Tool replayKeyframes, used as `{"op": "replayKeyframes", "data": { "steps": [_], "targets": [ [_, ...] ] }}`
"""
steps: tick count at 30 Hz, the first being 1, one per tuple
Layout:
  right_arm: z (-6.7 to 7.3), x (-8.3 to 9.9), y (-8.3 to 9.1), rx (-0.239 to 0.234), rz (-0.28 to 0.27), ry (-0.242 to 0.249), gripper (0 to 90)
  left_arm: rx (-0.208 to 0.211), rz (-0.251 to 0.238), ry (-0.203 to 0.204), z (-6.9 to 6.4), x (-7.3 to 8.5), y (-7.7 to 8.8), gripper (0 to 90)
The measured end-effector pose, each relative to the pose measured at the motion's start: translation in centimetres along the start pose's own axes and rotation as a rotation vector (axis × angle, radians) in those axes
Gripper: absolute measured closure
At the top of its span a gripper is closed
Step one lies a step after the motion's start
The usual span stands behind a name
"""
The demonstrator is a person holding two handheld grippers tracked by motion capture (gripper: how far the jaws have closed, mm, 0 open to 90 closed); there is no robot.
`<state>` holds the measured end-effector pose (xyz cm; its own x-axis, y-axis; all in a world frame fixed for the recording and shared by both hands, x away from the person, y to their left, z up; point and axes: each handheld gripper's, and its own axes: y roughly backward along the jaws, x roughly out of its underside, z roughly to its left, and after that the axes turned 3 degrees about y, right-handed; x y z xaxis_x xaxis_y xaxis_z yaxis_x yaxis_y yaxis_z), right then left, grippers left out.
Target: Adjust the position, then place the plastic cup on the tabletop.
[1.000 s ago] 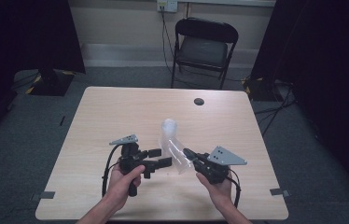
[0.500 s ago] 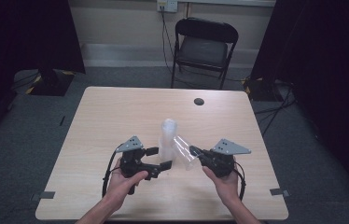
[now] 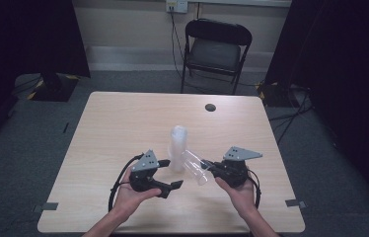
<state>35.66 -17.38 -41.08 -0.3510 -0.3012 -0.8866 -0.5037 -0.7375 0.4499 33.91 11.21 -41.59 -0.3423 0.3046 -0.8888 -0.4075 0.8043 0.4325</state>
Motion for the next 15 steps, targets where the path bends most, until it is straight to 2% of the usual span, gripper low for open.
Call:
{"op": "replayKeyframes", "data": {
  "steps": [4, 6, 7, 8, 10, 15],
  "targets": [
    [-0.05, 0.11, -0.43, -0.021, 0.049, -0.009, 90.0, -0.008, 0.011, -0.027, -0.11, 0.07, -0.10, 18.3],
    [-0.01, 0.16, -0.53, -0.030, 0.053, -0.012, 90.0, -0.014, 0.029, -0.057, -0.17, 0.08, -0.17, 18.3],
    [-0.01, 0.16, -0.53, -0.030, 0.053, -0.012, 90.0, -0.014, 0.029, -0.057, -0.17, 0.08, -0.17, 19.1],
    [0.02, 0.16, -0.53, -0.033, 0.051, -0.014, 90.0, -0.032, 0.031, -0.055, -0.24, 0.11, -0.21, 19.1],
    [0.10, 0.15, -0.57, -0.043, 0.065, -0.020, 90.0, -0.025, 0.043, -0.039, -0.06, 0.13, -0.26, 19.4],
    [-0.13, 0.21, -0.82, -0.056, 0.097, -0.036, 90.0, -0.029, 0.056, -0.060, 0.03, 0.29, -0.40, 19.4]
  ]
}}
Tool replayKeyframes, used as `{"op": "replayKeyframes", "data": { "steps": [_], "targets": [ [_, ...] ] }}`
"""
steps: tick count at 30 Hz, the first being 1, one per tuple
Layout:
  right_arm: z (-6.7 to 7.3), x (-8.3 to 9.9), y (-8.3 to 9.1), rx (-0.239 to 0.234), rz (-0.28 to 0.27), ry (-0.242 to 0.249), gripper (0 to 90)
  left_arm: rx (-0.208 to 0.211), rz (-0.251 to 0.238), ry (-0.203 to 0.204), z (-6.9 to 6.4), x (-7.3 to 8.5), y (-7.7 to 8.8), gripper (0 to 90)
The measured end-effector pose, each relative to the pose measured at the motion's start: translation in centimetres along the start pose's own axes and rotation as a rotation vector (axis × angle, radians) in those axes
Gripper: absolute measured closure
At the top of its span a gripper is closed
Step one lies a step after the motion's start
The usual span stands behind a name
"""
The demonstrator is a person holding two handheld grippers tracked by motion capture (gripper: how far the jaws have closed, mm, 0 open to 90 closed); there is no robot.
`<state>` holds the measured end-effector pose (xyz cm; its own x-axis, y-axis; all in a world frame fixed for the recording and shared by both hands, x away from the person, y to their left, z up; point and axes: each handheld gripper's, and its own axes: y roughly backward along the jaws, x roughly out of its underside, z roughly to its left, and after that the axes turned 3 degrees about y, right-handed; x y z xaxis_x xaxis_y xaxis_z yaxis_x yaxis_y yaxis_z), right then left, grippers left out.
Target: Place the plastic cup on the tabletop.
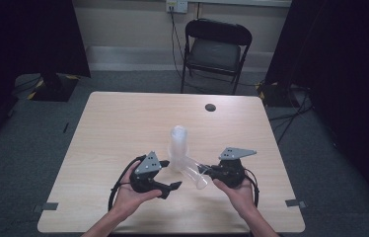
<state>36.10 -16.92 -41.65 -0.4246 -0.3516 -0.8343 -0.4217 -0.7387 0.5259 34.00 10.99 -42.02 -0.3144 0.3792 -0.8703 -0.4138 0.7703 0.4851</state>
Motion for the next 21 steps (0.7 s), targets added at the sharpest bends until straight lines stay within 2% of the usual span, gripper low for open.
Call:
{"op": "replayKeyframes", "data": {
  "steps": [3, 7, 10, 12, 13, 16, 18, 19, 20, 21],
  "targets": [
    [-0.2, -0.1, -0.5, -0.025, 0.037, -0.007, 90.0, -0.011, 0.019, -0.049, 0.0, 0.2, -0.2, 19.5],
    [-0.3, 0.0, -1.0, -0.046, 0.077, -0.011, 90.0, -0.013, 0.021, -0.065, -0.2, 0.2, -0.3, 19.5],
    [-0.1, 0.0, -1.1, -0.068, 0.092, -0.008, 90.0, -0.014, 0.030, -0.093, -0.3, 0.3, -0.2, 20.1],
    [-0.1, 0.0, -1.1, -0.075, 0.097, -0.008, 90.0, -0.018, 0.028, -0.098, -0.5, 0.4, -0.2, 20.1],
    [0.1, 0.0, -1.1, -0.087, 0.111, -0.013, 90.0, -0.015, 0.039, -0.116, -0.7, 0.3, -0.3, 20.1],
    [0.3, 0.1, -1.1, -0.100, 0.120, -0.011, 90.0, -0.012, 0.045, -0.124, -0.9, 0.3, -0.5, 20.0],
    [0.3, 0.0, -1.2, -0.126, 0.141, -0.012, 90.0, -0.006, 0.074, -0.161, -1.1, 0.5, -0.9, 20.4],
    [0.3, 0.1, -1.3, -0.127, 0.150, -0.015, 90.0, -0.006, 0.074, -0.161, -1.1, 0.5, -0.9, 20.4],
    [0.3, 0.1, -1.5, -0.136, 0.162, -0.014, 90.0, -0.001, 0.084, -0.186, -1.1, 0.5, -1.0, 20.5],
    [0.3, 0.1, -1.6, -0.135, 0.171, -0.014, 90.0, -0.005, 0.088, -0.188, -1.2, 0.6, -1.1, 20.5]
  ]
}}
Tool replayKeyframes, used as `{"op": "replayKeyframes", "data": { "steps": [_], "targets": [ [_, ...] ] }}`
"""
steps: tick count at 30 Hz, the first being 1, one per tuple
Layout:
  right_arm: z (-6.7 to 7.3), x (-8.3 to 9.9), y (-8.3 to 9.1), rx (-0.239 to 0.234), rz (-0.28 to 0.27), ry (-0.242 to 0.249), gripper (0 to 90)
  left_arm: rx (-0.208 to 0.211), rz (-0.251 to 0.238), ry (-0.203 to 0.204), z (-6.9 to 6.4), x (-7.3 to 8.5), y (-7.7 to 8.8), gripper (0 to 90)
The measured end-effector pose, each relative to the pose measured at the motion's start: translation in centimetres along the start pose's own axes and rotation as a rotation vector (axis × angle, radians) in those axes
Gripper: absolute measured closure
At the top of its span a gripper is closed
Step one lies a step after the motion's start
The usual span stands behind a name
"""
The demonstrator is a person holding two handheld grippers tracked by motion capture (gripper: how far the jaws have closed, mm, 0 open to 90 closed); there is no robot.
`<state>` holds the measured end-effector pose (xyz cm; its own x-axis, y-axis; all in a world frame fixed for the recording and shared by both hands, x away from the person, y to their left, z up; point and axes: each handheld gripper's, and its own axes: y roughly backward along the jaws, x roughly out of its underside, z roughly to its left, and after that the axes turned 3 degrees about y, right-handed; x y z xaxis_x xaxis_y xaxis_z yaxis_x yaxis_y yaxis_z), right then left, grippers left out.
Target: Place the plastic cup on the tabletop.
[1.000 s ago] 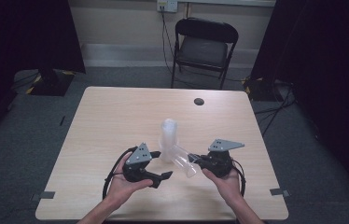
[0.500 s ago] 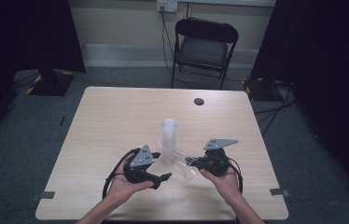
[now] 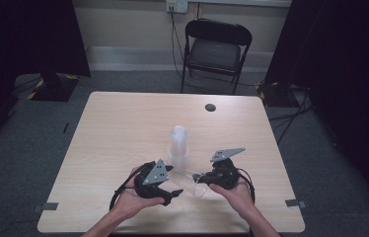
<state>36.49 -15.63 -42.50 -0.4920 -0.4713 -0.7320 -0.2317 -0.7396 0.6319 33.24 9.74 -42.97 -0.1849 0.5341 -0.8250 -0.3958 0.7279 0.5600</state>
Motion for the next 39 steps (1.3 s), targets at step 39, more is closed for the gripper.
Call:
{"op": "replayKeyframes", "data": {
  "steps": [39],
  "targets": [
    [0.5, -0.6, -2.4, -0.087, 0.119, -0.023, 89.3, 0.016, 0.101, -0.184, -2.1, 0.6, -1.9, 25.2]
  ]
}}
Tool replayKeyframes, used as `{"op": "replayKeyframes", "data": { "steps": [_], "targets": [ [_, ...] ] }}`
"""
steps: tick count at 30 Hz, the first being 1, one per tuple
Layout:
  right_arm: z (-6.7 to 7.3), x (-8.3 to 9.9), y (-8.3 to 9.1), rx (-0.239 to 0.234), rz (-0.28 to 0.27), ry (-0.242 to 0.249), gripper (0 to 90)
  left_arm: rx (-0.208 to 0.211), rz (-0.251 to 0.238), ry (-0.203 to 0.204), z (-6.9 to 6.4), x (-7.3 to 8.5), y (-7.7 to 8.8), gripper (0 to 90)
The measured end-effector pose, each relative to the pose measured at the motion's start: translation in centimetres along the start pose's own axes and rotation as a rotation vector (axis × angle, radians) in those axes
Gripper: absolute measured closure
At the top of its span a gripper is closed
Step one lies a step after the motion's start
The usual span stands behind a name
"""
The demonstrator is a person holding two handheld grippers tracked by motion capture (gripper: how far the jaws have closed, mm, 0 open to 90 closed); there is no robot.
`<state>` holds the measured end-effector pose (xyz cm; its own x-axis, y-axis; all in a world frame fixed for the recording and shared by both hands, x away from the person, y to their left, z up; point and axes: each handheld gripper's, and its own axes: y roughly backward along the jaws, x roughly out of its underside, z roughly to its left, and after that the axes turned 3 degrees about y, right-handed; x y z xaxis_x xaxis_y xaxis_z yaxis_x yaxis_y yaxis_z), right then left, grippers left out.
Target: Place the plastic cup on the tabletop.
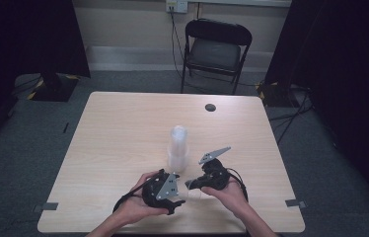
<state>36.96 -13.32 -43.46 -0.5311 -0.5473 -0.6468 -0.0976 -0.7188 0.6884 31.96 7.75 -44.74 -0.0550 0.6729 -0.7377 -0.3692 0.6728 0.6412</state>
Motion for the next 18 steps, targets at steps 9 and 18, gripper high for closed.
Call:
{"op": "replayKeyframes", "data": {
  "steps": [9, 18],
  "targets": [
    [-0.04, -0.10, 0.04, 0.004, -0.043, -0.022, 89.2, 0.001, -0.027, 0.030, -0.09, 0.00, 0.01, 29.0],
    [0.29, -0.33, -0.78, -0.018, -0.015, -0.032, 89.5, 0.008, -0.057, 0.003, -0.72, -0.54, -0.15, 27.3]
  ]
}}
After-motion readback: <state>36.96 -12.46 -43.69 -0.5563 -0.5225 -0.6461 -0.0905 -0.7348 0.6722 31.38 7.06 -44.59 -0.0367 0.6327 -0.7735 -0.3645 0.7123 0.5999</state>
